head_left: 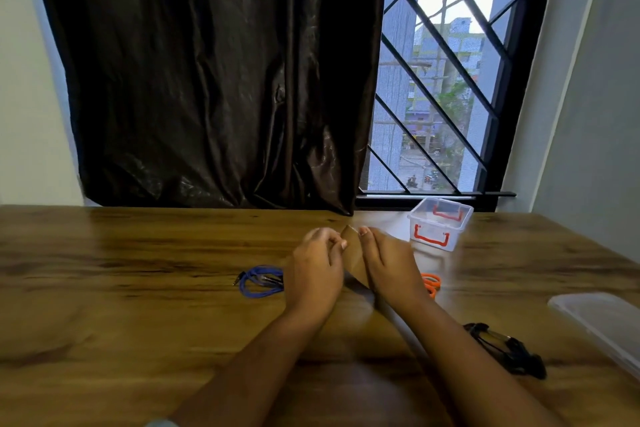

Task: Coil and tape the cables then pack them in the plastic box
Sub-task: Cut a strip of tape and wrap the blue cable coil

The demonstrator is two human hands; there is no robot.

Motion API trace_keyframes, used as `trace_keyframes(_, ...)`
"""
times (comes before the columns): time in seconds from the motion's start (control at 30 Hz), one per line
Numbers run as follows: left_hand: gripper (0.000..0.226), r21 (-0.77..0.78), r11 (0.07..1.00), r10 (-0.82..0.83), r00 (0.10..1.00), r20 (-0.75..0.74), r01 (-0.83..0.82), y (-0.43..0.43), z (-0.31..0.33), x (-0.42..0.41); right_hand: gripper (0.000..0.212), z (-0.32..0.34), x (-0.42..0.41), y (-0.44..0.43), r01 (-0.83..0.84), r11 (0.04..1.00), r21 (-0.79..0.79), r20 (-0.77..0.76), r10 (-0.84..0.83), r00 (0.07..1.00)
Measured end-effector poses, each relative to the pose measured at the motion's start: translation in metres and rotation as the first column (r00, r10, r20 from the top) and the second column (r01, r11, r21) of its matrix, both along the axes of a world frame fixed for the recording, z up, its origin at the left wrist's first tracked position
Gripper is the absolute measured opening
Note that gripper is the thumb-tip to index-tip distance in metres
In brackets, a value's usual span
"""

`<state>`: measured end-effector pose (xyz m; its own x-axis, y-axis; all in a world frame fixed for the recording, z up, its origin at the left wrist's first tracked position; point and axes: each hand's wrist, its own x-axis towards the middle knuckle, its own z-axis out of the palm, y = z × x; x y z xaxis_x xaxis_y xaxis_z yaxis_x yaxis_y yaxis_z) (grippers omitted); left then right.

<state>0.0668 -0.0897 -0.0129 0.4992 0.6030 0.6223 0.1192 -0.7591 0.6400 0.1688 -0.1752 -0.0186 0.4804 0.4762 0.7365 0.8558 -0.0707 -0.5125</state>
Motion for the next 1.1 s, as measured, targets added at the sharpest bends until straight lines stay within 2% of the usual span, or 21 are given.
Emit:
trace_keyframes(0.1, 0.013, 0.033, 0.999, 0.023, 0.999, -0.036, -0.022, -0.001, 0.000, 0.002, 0.040, 0.002, -0.003, 0.000, 0.011, 1.000, -0.008, 0.032, -0.011, 0.999)
trace_keyframes(0.2, 0.010, 0.029, 0.998, 0.053, 0.998, -0.027, -0.052, 0.002, 0.002, 0.002, 0.036, 0.005, -0.004, -0.001, 0.011, 1.000, 0.008, 0.041, -0.012, 0.999)
trace_keyframes(0.33, 0.010, -0.051, 0.991, 0.125, 0.992, -0.024, -0.126, 0.014, 0.005, 0.000, 0.028, 0.006, 0.000, -0.003, -0.013, 1.000, 0.002, 0.035, 0.012, 0.999)
trace_keyframes(0.4, 0.010, -0.101, 0.986, 0.130, 0.991, -0.034, -0.133, 0.020, 0.005, 0.000, 0.032, 0.006, 0.001, -0.004, -0.041, 0.999, 0.005, 0.008, 0.041, 0.999)
trace_keyframes(0.57, 0.013, -0.265, 0.964, 0.014, 1.000, 0.001, -0.013, 0.019, 0.006, 0.004, 0.039, 0.010, 0.008, -0.010, -0.045, 0.999, 0.022, 0.020, 0.045, 0.999)
trace_keyframes(0.77, 0.011, -0.507, 0.853, -0.076, 0.989, 0.124, 0.129, 0.022, 0.008, 0.003, 0.055, 0.014, 0.018, -0.021, -0.062, 0.998, 0.010, 0.000, 0.062, 0.998)
trace_keyframes(0.93, 0.005, -0.512, 0.839, -0.126, 0.981, 0.149, 0.185, 0.026, 0.010, -0.003, 0.039, 0.014, 0.017, -0.030, -0.012, 0.997, -0.082, 0.079, 0.018, 0.997)
trace_keyframes(1.1, 0.008, -0.593, 0.750, -0.185, 0.954, 0.235, 0.291, 0.022, 0.009, -0.002, 0.036, 0.017, 0.021, -0.033, 0.056, 0.983, -0.175, 0.113, -0.037, 0.993)
